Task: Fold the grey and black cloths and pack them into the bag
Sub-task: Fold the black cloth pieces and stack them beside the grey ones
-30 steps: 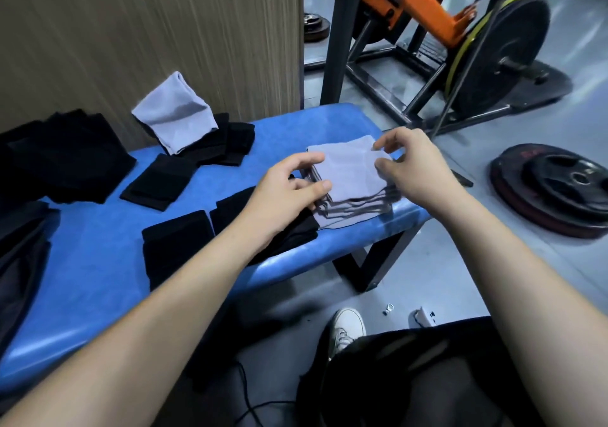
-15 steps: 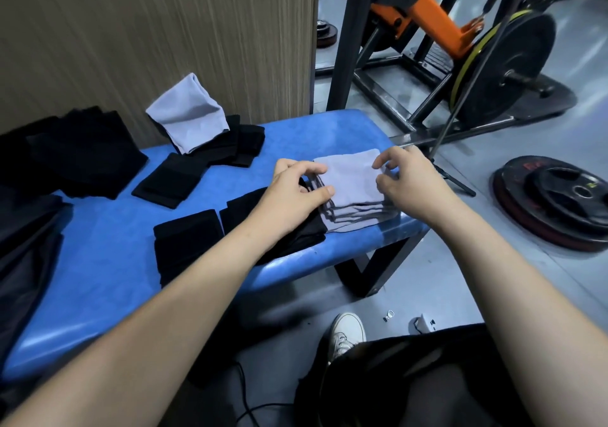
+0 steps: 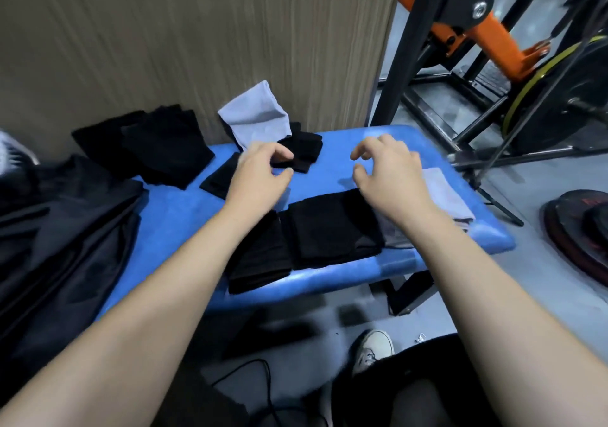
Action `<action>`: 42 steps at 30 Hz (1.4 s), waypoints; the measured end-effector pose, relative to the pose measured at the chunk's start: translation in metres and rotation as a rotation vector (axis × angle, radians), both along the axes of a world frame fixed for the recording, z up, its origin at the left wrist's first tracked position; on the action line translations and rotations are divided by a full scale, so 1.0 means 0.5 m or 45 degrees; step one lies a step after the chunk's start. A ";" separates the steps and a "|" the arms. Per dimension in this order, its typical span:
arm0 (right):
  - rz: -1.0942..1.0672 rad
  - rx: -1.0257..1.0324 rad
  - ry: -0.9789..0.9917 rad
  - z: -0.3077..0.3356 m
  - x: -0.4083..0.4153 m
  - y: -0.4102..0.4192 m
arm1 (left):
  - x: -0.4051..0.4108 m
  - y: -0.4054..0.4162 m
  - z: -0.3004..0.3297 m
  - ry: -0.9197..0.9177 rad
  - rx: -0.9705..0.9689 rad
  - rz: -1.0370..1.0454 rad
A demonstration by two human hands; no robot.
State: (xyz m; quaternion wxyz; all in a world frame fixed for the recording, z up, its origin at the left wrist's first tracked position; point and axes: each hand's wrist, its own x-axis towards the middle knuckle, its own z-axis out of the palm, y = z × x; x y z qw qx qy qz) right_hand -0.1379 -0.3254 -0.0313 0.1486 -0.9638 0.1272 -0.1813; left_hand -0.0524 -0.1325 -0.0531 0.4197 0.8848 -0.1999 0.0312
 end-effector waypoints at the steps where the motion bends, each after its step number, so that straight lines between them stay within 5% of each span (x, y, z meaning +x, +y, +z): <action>1: 0.040 -0.007 0.016 -0.002 0.014 0.020 | 0.015 0.025 -0.003 -0.047 0.136 0.063; 5: 0.170 -0.028 0.076 -0.014 0.063 0.092 | 0.056 0.108 -0.019 0.036 0.546 0.218; 11: 0.337 -0.007 0.171 -0.033 0.111 0.190 | 0.068 0.155 -0.036 0.152 0.660 0.229; 27: 0.418 0.057 0.460 -0.049 0.156 0.320 | 0.038 0.252 -0.013 0.286 0.177 0.127; 42: 0.546 0.644 0.389 -0.043 0.184 0.398 | 0.013 0.391 0.012 0.318 -0.372 0.087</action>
